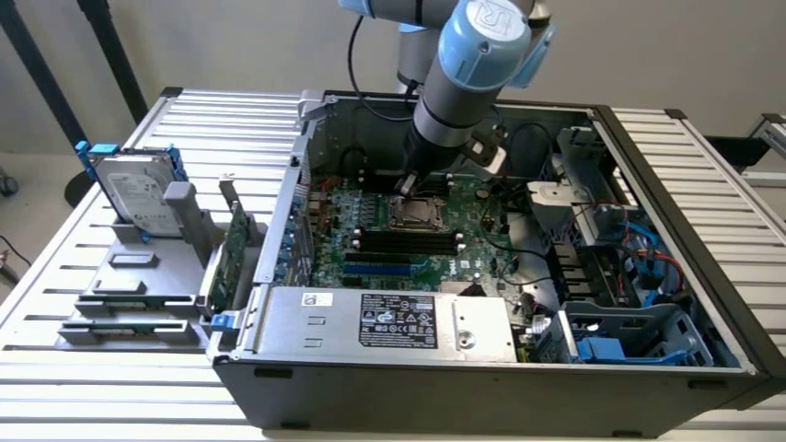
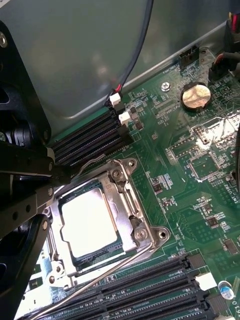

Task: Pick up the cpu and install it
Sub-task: 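Install the first cpu locking lever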

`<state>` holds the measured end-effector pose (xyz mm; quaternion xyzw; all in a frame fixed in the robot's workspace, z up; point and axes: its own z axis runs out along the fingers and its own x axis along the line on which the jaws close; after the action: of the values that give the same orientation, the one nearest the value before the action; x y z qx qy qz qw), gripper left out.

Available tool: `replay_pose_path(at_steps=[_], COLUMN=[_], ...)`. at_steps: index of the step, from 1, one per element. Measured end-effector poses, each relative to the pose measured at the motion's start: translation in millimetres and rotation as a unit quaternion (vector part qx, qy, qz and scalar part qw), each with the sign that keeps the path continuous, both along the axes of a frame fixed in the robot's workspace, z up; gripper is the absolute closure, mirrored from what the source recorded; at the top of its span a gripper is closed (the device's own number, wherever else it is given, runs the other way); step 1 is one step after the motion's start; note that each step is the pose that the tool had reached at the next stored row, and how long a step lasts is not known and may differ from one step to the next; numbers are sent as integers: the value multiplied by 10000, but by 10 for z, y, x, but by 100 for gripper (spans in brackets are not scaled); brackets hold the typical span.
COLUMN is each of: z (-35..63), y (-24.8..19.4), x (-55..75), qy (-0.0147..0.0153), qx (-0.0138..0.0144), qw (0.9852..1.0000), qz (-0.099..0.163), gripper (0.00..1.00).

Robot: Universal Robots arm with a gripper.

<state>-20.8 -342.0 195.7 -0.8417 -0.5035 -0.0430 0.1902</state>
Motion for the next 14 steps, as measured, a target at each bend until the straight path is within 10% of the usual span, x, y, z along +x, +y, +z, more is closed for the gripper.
replay_pose_path(at_steps=[14], z=[-18], y=[-22], x=[9], qy=[0], qx=[-2], qw=[10000], qz=[0], gripper=[89])
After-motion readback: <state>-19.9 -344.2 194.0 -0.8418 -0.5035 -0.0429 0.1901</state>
